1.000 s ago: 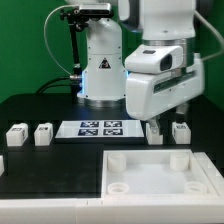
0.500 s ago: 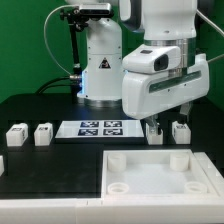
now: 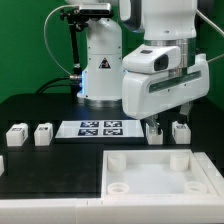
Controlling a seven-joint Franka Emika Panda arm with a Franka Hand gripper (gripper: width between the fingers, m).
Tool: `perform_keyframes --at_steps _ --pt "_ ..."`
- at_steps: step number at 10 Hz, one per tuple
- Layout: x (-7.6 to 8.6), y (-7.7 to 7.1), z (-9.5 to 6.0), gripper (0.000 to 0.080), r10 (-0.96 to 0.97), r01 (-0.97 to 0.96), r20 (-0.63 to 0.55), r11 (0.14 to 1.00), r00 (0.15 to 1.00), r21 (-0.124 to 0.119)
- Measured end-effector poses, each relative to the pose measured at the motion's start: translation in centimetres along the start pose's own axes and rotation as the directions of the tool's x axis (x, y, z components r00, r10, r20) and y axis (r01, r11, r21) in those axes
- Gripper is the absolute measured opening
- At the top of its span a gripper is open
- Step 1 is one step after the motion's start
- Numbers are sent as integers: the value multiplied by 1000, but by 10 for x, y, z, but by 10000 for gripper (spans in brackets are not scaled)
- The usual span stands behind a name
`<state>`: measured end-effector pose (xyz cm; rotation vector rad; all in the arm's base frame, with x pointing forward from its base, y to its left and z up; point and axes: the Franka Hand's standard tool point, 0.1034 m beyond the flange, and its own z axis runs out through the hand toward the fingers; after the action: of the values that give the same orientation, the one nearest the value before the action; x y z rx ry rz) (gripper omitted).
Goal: Assemble one leg
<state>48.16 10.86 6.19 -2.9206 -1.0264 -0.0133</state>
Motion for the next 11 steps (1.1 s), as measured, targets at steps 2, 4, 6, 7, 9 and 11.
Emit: perform_keyframes --at_steps 2,4,6,7,9,11 --pt "-4 -24 6 649 180 -181 17 983 983 14" --pt "-2 -45 14 649 540 -542 49 839 840 43" --pt "0 -51 19 649 682 -685 66 727 728 45" --pt "-1 -51 20 649 674 -678 78 734 735 43" --pt "-4 -54 19 649 678 -686 123 727 725 38" --pt "-17 -68 20 649 676 -733 374 680 634 15"
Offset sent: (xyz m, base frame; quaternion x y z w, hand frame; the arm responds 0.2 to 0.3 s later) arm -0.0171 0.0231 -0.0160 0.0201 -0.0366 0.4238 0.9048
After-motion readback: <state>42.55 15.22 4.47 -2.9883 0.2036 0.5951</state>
